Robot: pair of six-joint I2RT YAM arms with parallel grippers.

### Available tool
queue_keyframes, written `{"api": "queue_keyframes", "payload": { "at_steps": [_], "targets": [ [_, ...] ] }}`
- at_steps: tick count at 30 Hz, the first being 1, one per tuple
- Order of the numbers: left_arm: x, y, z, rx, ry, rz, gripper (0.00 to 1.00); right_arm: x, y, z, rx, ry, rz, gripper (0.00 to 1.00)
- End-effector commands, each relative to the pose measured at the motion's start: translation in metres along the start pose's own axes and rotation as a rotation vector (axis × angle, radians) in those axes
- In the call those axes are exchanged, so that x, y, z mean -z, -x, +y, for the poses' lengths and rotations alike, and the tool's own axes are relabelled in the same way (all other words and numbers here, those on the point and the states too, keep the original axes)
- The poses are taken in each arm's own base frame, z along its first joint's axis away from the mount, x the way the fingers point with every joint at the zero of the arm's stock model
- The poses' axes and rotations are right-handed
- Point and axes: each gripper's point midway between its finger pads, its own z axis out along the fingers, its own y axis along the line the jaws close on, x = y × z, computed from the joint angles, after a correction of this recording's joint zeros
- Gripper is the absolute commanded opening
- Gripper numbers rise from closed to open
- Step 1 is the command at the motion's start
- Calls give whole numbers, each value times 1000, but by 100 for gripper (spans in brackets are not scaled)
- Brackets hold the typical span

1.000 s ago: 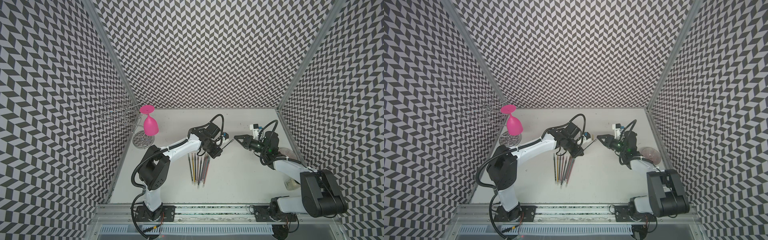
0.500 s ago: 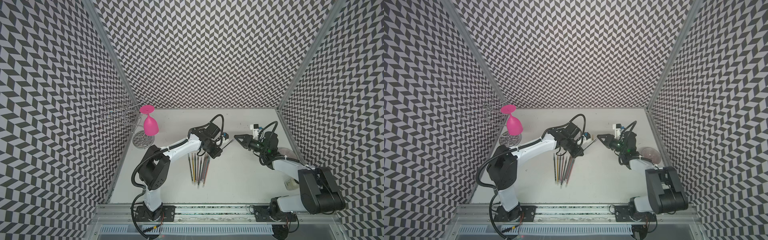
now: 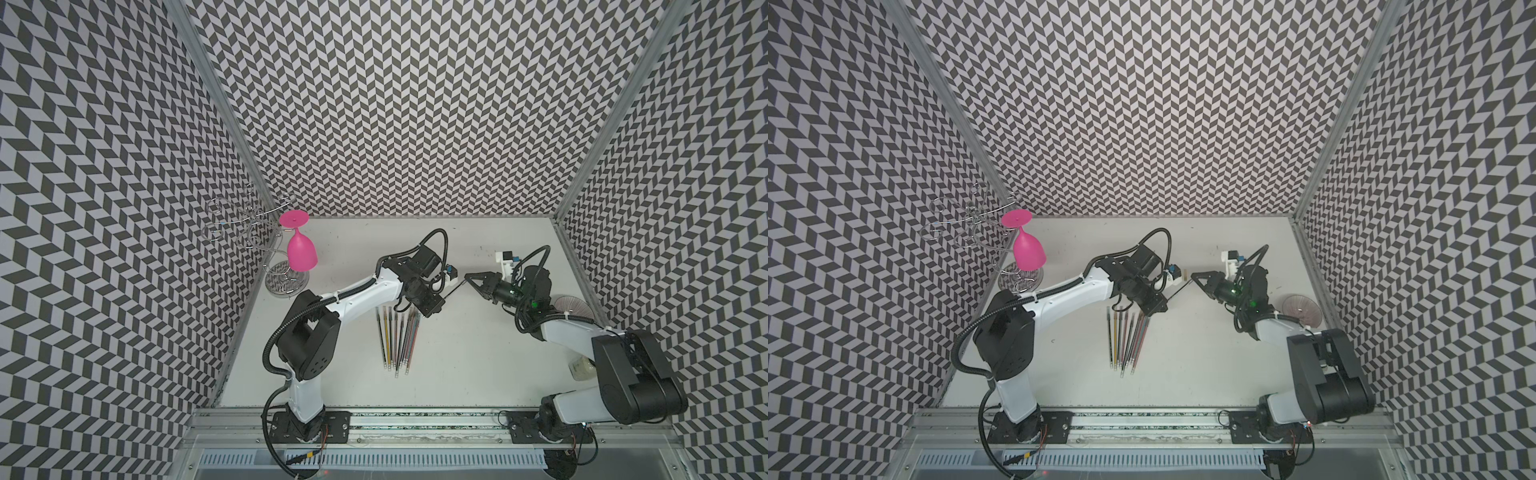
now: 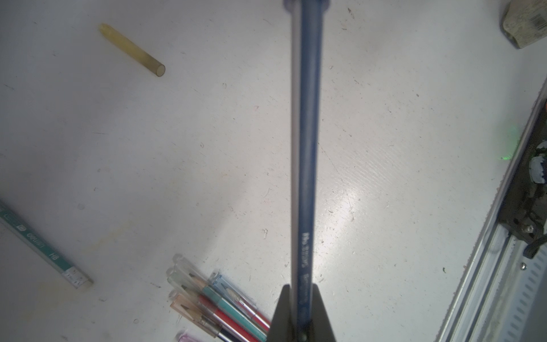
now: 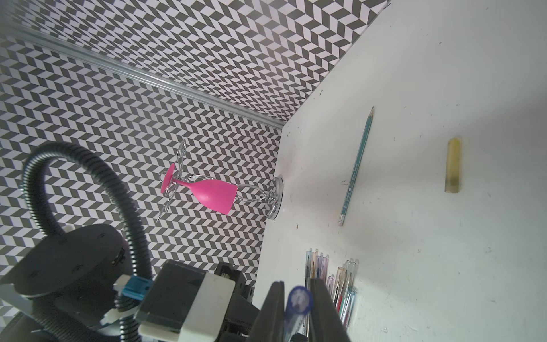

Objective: Remove the protective cover of the pencils
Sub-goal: Remove the protective sleeve from the pencil.

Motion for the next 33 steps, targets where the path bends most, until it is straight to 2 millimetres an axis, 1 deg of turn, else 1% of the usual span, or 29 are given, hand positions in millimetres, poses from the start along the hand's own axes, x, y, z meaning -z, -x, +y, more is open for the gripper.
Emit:
{"api": "queue_keyframes", "payload": {
  "at_steps": [1,2,5,12,25,33],
  "targets": [
    [1,4,-2,-24,1,-2,0,-2,1,8,20,36,-13,14],
    [2,4,-3,-25,1,-2,0,-2,0,8,16,39,-11,12],
    [2,4,-3,-24,2,-4,0,-3,2,7,-6,51,-10,10],
    [0,2,-3,-20,6,0,0,0,12,5,-32,61,-38,9],
    [-2,0,-2,-19,10,10,0,21,46,-5,-5,-4,-113,9],
    [-8,-6,-1,-16,18,39,0,26,62,-7,20,-41,-142,9]
  ]
}}
